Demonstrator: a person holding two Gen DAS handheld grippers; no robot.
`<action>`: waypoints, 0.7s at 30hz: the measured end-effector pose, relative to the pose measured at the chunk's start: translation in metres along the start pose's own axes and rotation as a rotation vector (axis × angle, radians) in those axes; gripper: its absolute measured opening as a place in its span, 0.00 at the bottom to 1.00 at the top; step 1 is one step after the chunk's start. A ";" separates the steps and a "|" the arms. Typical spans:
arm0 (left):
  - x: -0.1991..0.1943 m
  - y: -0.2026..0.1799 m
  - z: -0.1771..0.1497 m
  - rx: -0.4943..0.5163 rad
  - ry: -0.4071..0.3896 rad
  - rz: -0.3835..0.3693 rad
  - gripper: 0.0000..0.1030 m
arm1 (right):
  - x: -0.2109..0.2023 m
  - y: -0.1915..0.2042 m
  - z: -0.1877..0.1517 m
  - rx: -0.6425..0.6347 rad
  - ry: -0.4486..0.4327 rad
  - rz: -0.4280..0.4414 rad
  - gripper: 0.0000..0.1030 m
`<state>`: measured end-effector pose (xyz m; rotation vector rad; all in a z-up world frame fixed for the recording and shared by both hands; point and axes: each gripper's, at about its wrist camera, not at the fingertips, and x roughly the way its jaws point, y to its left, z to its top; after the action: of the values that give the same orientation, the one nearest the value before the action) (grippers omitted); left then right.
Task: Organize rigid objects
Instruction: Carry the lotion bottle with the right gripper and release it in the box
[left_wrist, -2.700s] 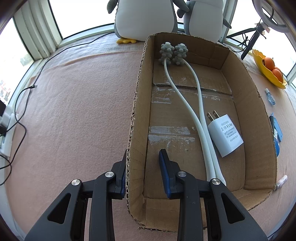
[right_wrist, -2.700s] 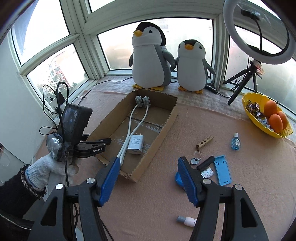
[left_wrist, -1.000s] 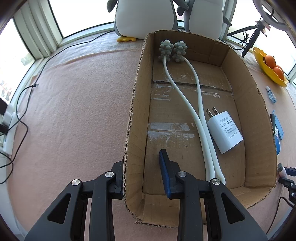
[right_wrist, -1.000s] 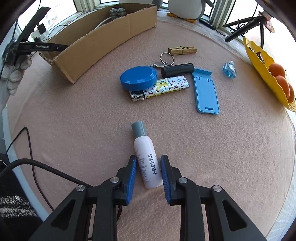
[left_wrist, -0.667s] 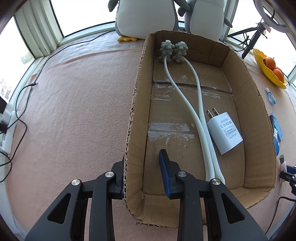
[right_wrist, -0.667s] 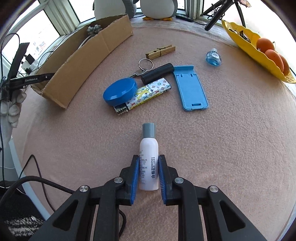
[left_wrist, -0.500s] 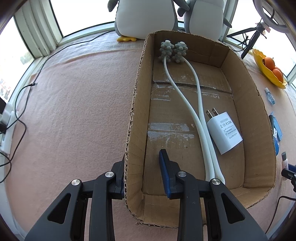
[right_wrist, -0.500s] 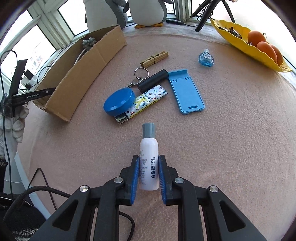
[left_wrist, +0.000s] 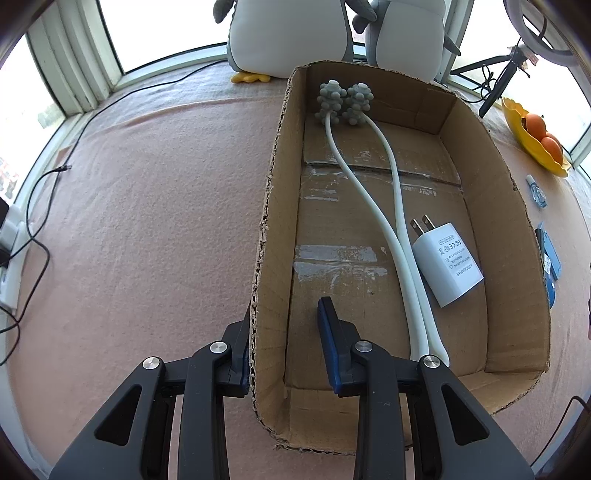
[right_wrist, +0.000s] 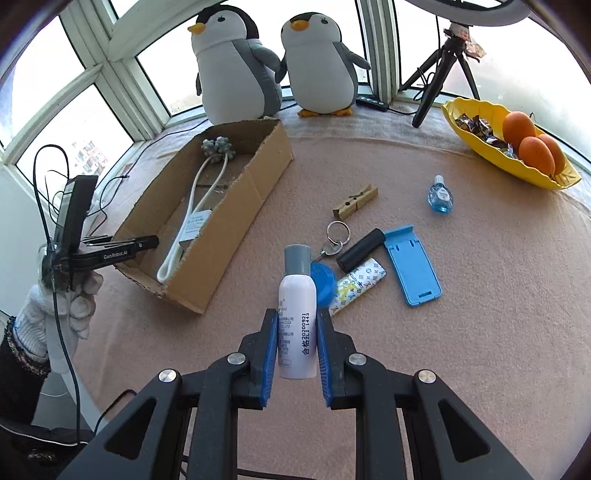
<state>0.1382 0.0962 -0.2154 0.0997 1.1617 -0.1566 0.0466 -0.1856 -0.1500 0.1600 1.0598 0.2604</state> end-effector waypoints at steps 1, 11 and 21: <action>0.000 0.000 0.000 0.000 -0.001 0.001 0.28 | -0.001 0.008 0.004 -0.006 -0.010 0.008 0.18; 0.000 0.001 -0.001 0.000 -0.007 -0.002 0.28 | 0.022 0.079 0.043 -0.093 -0.037 0.058 0.18; -0.001 0.001 -0.002 -0.002 -0.014 -0.002 0.28 | 0.052 0.107 0.057 -0.115 -0.009 0.049 0.18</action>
<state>0.1359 0.0980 -0.2153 0.0959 1.1479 -0.1575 0.1062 -0.0687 -0.1393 0.0834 1.0301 0.3637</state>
